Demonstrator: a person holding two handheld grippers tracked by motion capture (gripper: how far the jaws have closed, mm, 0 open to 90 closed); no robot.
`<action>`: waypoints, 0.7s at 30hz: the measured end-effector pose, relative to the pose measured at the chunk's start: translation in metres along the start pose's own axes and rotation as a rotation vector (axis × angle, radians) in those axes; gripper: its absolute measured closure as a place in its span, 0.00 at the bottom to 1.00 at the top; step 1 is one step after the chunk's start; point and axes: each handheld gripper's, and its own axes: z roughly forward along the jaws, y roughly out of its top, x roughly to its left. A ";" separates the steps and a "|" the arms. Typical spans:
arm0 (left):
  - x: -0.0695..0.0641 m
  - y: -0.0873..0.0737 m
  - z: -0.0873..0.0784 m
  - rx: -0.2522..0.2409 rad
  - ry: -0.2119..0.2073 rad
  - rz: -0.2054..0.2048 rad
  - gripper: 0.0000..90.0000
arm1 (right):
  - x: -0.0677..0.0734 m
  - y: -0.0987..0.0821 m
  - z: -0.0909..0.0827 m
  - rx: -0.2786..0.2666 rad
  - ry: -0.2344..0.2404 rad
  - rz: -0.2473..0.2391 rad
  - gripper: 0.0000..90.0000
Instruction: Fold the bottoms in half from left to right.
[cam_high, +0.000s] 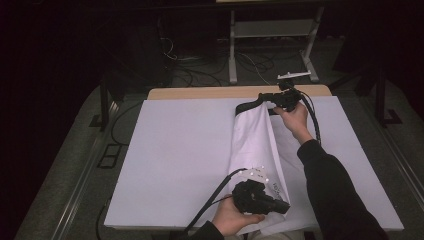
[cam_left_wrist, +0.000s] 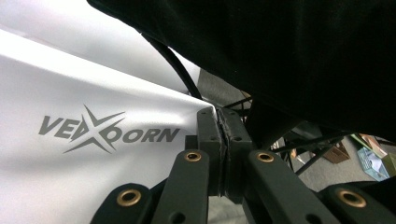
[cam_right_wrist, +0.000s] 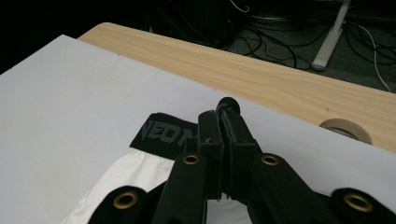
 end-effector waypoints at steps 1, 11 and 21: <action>0.000 0.000 0.003 0.001 -0.002 -0.001 0.97 | -0.001 0.000 -0.001 0.000 0.001 0.000 0.95; 0.000 0.001 0.024 -0.010 -0.001 -0.029 0.97 | -0.013 -0.006 -0.005 0.015 0.007 -0.009 0.95; 0.006 0.004 0.037 -0.031 -0.049 -0.058 0.97 | -0.027 -0.011 -0.007 0.016 0.022 0.012 0.95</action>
